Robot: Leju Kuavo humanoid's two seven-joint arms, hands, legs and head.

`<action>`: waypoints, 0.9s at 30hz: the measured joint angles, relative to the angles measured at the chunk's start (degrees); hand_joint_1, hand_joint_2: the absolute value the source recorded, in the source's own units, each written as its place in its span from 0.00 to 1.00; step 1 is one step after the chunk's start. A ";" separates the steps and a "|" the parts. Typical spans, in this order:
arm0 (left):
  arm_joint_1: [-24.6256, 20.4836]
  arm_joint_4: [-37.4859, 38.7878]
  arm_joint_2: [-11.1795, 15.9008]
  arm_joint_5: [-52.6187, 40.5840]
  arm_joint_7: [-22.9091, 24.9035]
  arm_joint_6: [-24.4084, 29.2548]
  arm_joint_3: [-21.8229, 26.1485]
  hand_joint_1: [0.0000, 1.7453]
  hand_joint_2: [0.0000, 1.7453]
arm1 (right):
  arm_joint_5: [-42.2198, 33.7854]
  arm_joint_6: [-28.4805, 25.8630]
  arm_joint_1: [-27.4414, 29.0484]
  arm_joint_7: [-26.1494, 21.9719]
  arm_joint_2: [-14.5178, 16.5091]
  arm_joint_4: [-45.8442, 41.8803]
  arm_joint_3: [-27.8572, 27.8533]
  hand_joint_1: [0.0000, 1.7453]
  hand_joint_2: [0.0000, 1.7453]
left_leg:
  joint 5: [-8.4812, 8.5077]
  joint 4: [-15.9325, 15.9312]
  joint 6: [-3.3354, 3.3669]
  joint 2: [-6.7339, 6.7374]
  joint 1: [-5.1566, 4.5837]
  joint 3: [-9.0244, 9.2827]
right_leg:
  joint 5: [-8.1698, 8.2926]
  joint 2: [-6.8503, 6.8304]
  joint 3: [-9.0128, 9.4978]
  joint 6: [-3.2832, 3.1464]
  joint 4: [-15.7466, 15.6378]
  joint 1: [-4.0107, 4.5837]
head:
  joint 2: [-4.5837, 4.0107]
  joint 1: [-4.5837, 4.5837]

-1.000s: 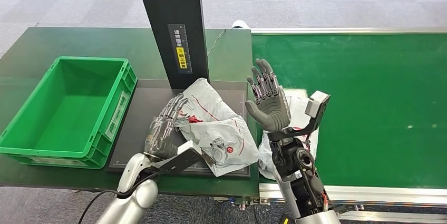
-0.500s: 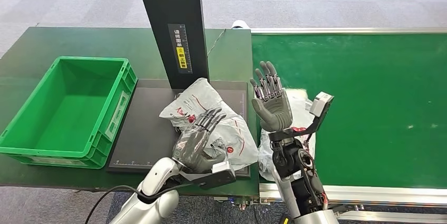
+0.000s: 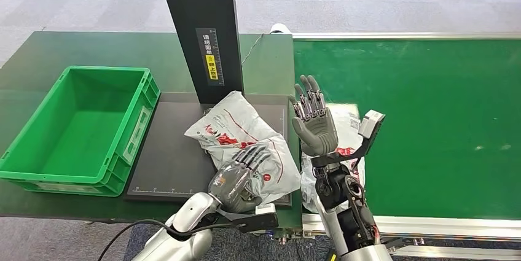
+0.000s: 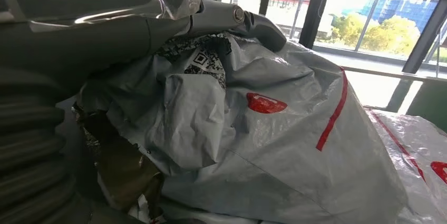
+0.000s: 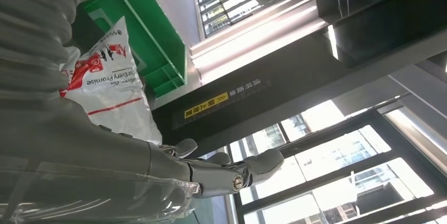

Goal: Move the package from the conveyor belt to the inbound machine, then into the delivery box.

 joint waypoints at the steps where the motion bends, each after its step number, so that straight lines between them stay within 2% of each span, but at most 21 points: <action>1: -0.79 1.65 -0.04 0.00 -0.46 0.31 -0.09 0.00 1.00 | -0.07 0.07 0.18 0.13 0.03 -0.40 0.05 0.00 1.00 | 0.00 -0.01 0.00 -0.07 0.00 0.03 | -0.01 -0.05 0.06 0.00 0.00 0.00 | 0.00 0.01; 2: -1.65 3.10 -0.10 0.01 -0.72 0.40 -0.17 0.05 1.00 | -0.15 0.18 0.35 0.29 0.03 -0.90 0.16 0.00 1.00 | 0.01 -0.02 0.01 -0.13 0.00 0.07 | -0.02 -0.10 0.15 0.00 0.00 0.00 | 0.00 0.02; 6: -4.31 7.43 -0.17 0.14 -0.60 0.63 -0.32 0.91 1.00 | -0.29 0.61 0.73 0.91 0.13 -2.65 1.12 0.00 1.00 | -0.02 -0.06 0.01 -0.18 0.00 0.33 | -0.04 -0.12 0.51 0.01 -0.01 -0.01 | 0.00 0.03; 7: -4.59 8.09 -0.10 0.12 -0.45 0.76 -0.32 0.96 1.00 | -0.29 0.66 0.79 0.98 0.16 -2.98 1.40 0.00 1.00 | -0.02 -0.06 0.01 -0.18 -0.01 0.38 | -0.04 -0.12 0.55 0.01 -0.02 -0.01 | 0.00 0.03; 10: -4.78 9.21 0.44 -0.01 -0.15 1.55 -0.17 1.00 1.00 | -0.29 0.71 0.90 1.02 0.21 -3.68 2.18 0.00 1.00 | 0.02 -0.06 -0.01 -0.18 -0.01 0.47 | 0.00 -0.11 0.62 -0.02 -0.02 -0.01 | 0.00 0.02; 21: -4.62 9.37 1.76 0.02 -0.27 5.61 1.42 1.00 1.00 | -0.47 0.32 1.66 1.00 0.19 -4.55 2.74 0.00 1.00 | 0.14 -0.06 -0.03 -0.15 0.01 0.54 | 0.07 -0.10 0.61 -0.06 0.00 0.01 | 0.00 0.02; 27: -4.05 6.90 2.61 4.97 -3.92 10.41 4.73 1.00 1.00 | -0.53 -1.47 4.32 0.74 -0.12 -7.02 2.43 0.00 1.00 | 0.15 -0.04 -0.03 -0.14 0.01 0.41 | 0.08 -0.09 0.41 -0.06 -0.01 0.01 | 0.00 0.01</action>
